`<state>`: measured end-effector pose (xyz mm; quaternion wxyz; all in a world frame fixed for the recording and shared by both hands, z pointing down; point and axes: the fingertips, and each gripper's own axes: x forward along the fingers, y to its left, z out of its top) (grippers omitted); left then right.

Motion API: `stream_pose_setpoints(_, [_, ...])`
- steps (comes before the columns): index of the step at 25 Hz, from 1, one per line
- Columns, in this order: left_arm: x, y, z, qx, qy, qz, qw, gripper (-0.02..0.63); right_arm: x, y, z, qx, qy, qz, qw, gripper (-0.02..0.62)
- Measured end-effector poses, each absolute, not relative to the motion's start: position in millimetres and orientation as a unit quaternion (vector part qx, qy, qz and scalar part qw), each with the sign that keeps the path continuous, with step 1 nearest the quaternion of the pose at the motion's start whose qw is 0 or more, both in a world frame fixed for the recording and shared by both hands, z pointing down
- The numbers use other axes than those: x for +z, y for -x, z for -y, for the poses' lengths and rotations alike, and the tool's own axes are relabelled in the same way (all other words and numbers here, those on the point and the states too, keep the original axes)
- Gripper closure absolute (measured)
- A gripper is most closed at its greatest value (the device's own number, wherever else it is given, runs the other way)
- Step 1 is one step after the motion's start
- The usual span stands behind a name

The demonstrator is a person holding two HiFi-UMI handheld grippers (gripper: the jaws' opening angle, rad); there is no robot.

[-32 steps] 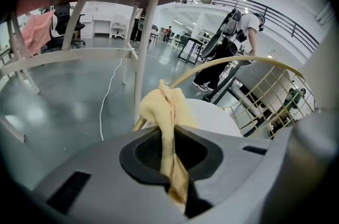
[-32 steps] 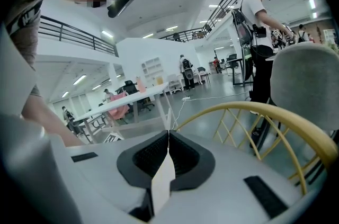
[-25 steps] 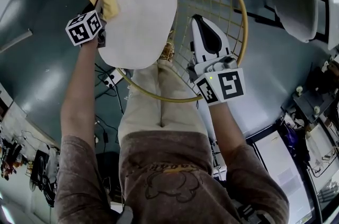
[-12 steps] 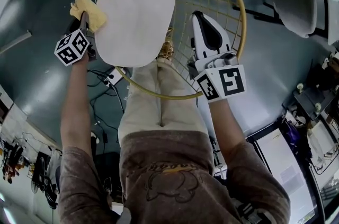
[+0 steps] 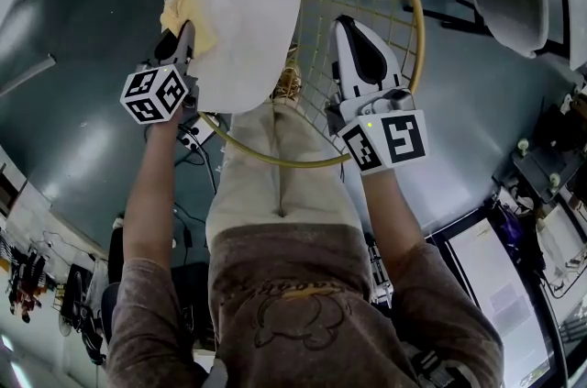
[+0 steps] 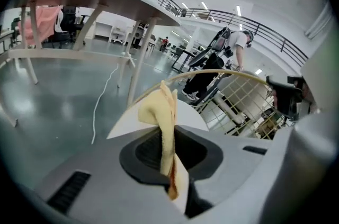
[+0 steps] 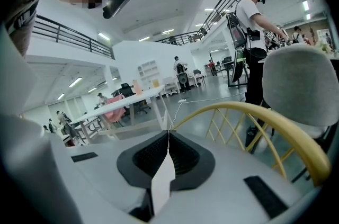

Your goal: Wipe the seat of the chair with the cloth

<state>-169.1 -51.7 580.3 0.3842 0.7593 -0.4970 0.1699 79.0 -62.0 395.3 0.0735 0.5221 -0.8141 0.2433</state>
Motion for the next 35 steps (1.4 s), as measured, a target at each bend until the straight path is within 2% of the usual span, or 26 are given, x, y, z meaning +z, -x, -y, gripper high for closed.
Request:
stream_pose_setpoints(10, [590,35,26,0.15,-0.793,0.4,0.434,0.558,400,-82,57,0.247,-0.529,0.809,0.075,0.566])
stream_pose_setpoints(17, [594,-32,13,0.147,-0.798,0.348,0.469,0.558,403,-85,55,0.251,-0.532,0.806,0.073,0.566])
stream_pose_setpoints(25, [614,-52,8,0.178,-0.785,0.315,0.503,0.558,404,-87,53,0.252,-0.533,0.804,0.073,0.568])
stream_pose_setpoints(35, [645,-26,17,0.249,-0.768,0.347,0.478,0.558,407,-87,53,0.254,-0.529,0.806,0.076,0.566])
